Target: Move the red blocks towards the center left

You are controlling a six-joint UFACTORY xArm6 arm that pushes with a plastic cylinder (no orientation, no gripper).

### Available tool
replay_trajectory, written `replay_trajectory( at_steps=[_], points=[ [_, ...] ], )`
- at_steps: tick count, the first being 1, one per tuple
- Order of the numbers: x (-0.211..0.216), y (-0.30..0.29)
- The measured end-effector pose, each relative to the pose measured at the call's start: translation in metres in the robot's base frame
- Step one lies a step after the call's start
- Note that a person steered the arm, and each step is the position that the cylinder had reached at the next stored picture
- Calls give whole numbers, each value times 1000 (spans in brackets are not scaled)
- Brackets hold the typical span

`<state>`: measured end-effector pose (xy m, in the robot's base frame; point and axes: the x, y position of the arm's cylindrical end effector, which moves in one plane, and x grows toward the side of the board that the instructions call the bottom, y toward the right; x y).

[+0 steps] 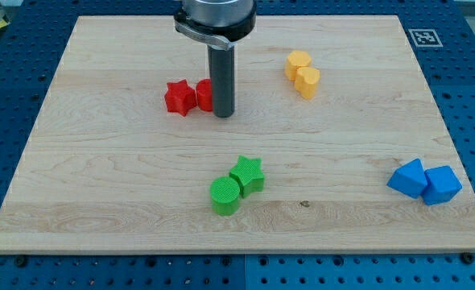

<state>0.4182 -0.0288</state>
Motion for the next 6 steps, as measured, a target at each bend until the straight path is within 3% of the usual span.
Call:
replay_trajectory(
  at_steps=[2, 3, 6],
  points=[
    [-32, 11],
    [-38, -27],
    [-36, -15]
  ],
)
